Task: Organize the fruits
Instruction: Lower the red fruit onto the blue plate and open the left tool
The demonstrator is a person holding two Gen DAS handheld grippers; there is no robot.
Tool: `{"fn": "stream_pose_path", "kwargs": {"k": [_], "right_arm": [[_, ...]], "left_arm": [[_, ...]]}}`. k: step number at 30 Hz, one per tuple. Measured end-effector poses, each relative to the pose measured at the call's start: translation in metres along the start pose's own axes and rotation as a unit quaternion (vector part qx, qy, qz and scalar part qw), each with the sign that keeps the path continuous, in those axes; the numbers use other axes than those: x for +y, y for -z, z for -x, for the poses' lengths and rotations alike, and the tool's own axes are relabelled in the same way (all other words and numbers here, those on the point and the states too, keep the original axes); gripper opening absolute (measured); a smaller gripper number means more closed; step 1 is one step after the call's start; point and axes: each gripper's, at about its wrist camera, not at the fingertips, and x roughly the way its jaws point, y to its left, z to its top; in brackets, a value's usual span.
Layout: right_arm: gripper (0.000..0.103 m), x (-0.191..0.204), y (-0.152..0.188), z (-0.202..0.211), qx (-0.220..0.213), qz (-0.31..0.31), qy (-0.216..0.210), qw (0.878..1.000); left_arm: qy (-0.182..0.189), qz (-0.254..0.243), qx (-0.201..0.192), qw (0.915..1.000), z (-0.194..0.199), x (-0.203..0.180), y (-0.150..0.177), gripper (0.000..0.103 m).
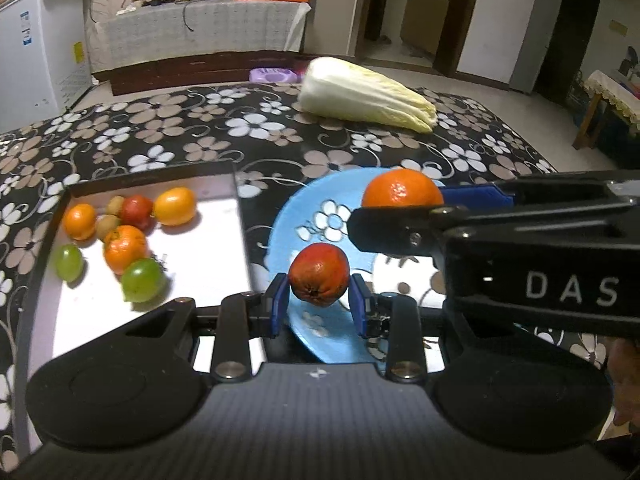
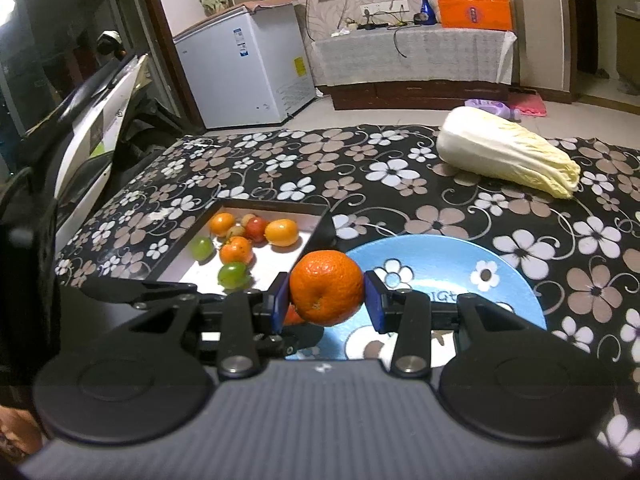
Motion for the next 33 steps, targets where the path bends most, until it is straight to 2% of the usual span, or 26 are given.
{"fn": "stream_pose_path", "kwargs": {"k": [10, 17, 26, 28, 29, 30, 33], "right_arm": [[0.043, -0.014, 0.006, 0.004, 0.007, -0.005, 0.018, 1.0], [0.043, -0.025, 0.011, 0.006, 0.015, -0.008, 0.034, 0.999], [0.043, -0.032, 0.016, 0.001, 0.032, -0.005, 0.051, 0.998], [0.043, -0.033, 0.017, 0.0, 0.037, -0.004, 0.053, 0.998], [0.043, -0.033, 0.017, -0.001, 0.038, -0.003, 0.054, 0.998], [0.043, -0.033, 0.017, -0.001, 0.041, -0.002, 0.056, 0.998], [0.043, -0.034, 0.019, -0.005, 0.05, 0.003, 0.063, 0.997]], "left_arm": [[0.015, -0.018, 0.016, 0.9996, -0.021, -0.027, 0.006, 0.038], [0.019, -0.013, 0.026, 0.9994, -0.031, -0.03, 0.007, 0.038], [0.027, -0.033, 0.027, 0.9987, -0.031, -0.037, 0.009, 0.039], [0.029, -0.031, 0.031, 0.9986, -0.031, -0.035, 0.009, 0.047], [0.028, -0.031, 0.03, 0.9987, -0.03, -0.035, 0.009, 0.057], [0.026, -0.032, 0.028, 0.9988, -0.029, -0.035, 0.01, 0.06], [0.029, -0.039, 0.02, 0.9986, -0.025, -0.035, 0.01, 0.063]]}}
